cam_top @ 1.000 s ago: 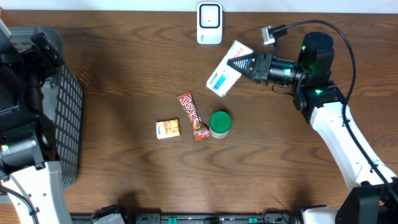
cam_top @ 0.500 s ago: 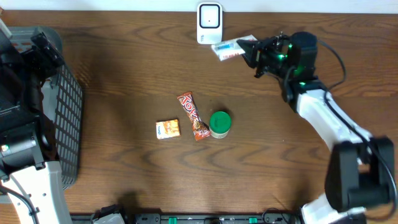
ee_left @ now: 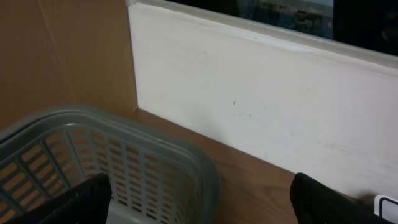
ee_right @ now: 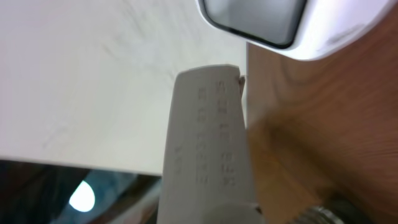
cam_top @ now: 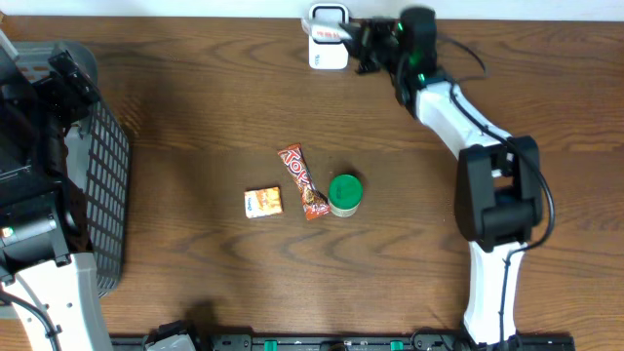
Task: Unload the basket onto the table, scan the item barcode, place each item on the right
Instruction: 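Hold the Panadol box under the scanner with the right gripper, then carry the Panadol box right and drop it at the table edge, then move the right gripper to the green-lidded jar and grasp it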
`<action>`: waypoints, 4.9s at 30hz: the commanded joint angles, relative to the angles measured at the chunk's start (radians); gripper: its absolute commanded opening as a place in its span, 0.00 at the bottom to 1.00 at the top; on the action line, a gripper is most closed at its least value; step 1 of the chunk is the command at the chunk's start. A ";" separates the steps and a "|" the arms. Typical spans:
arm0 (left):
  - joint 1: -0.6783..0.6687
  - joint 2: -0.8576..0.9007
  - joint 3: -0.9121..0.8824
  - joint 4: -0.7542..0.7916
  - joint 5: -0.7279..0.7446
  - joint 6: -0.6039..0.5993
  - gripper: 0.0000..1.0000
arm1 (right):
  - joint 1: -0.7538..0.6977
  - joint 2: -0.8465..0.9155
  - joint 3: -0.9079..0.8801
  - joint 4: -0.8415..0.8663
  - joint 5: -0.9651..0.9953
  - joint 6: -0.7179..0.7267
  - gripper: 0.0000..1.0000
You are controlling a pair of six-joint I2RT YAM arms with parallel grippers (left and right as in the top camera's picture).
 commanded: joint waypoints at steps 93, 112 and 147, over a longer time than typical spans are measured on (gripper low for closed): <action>-0.003 0.001 0.004 0.001 0.010 -0.008 0.91 | -0.241 -0.347 0.338 -1.894 1.328 -0.838 0.05; -0.003 0.001 0.004 0.001 0.010 -0.008 0.91 | -0.752 -0.322 -0.363 -1.573 1.429 -0.516 0.16; -0.003 0.001 0.004 0.001 0.010 -0.008 0.91 | -0.631 -0.398 -0.022 -1.352 0.484 -1.078 0.99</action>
